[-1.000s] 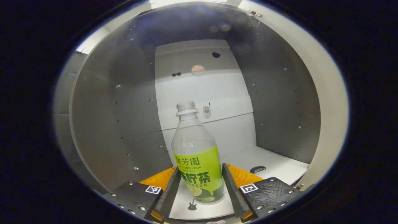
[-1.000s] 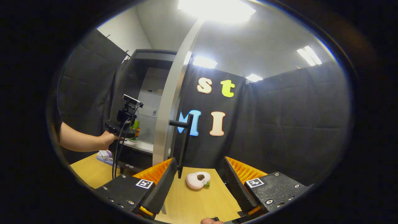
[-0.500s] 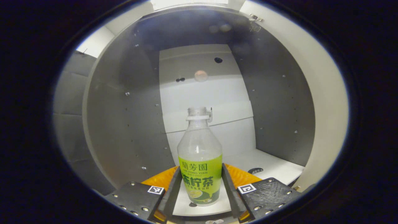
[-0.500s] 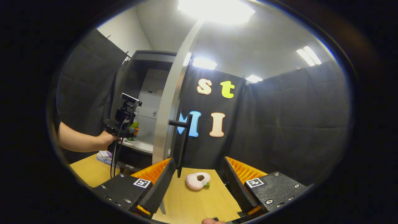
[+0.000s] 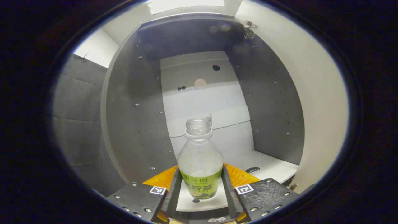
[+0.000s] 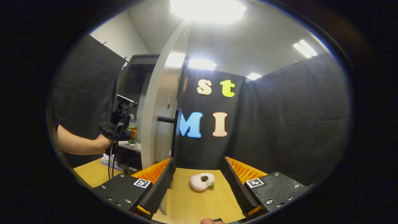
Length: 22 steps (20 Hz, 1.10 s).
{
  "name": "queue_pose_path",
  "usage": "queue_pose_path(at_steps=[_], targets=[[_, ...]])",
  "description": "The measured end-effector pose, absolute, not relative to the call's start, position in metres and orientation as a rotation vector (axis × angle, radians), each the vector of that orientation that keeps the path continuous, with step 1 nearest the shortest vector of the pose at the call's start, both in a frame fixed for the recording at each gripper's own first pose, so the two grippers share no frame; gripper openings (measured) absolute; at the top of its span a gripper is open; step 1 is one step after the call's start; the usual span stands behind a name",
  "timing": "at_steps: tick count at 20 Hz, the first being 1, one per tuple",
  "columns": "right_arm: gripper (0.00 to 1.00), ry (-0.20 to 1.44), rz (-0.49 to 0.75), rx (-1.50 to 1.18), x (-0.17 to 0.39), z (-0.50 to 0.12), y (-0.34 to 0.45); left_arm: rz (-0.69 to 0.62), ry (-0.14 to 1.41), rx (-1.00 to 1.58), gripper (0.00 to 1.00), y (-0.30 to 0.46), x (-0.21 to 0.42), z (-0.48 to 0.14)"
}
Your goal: Open the cabinet door with the right hand, grasp the bottle in the cabinet with the left hand and place it on the coaster, then close the cabinet door with the right hand.
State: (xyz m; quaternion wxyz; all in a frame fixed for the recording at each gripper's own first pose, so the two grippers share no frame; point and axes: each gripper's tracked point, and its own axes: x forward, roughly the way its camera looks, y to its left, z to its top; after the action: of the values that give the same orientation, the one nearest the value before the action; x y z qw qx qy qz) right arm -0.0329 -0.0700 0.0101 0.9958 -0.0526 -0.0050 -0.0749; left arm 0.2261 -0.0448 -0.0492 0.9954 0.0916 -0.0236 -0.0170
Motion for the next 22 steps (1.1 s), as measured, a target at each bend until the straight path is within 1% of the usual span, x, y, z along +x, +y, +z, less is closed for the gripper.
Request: queue_pose_path(at_steps=[1,4,6,7,8,10,12,13,15,19,22], targets=[[0.95,-0.008,-0.157,-0.109,-0.035,0.011,-0.074,-0.034,-0.048,0.182,0.69,-0.044,0.225,-0.05],[0.95,-0.014,-0.172,-0.11,-0.04,0.012,-0.076,-0.026,-0.047,0.176,0.57,-0.04,0.224,-0.048],[0.95,0.0,-0.178,-0.109,-0.041,0.006,-0.078,-0.027,-0.049,0.179,0.65,-0.037,0.222,-0.048],[0.95,0.008,-0.179,-0.111,-0.041,0.004,-0.078,-0.031,-0.042,0.18,0.65,-0.038,0.221,-0.046],[0.95,0.011,-0.181,-0.112,-0.04,0.003,-0.078,-0.036,-0.034,0.179,0.56,-0.037,0.217,-0.048],[0.95,0.013,-0.173,-0.106,-0.04,0.002,-0.075,-0.034,-0.038,0.176,0.61,-0.035,0.21,-0.042],[0.95,0.008,-0.163,-0.1,-0.04,0.002,-0.073,-0.039,-0.051,0.163,0.61,-0.034,0.199,-0.033],[0.95,0.003,-0.16,-0.098,-0.04,0.003,-0.074,-0.041,-0.053,0.155,0.65,-0.034,0.193,-0.029],[0.95,0.001,-0.153,-0.095,-0.037,0.0,-0.076,-0.038,-0.063,0.145,0.56,-0.03,0.176,-0.018],[0.95,-0.013,-0.148,-0.1,-0.035,-0.005,-0.084,-0.032,-0.075,0.119,0.56,-0.024,0.131,0.002],[0.95,-0.02,-0.144,-0.104,-0.034,-0.018,-0.09,-0.004,-0.078,0.096,0.56,-0.019,0.081,0.009]])
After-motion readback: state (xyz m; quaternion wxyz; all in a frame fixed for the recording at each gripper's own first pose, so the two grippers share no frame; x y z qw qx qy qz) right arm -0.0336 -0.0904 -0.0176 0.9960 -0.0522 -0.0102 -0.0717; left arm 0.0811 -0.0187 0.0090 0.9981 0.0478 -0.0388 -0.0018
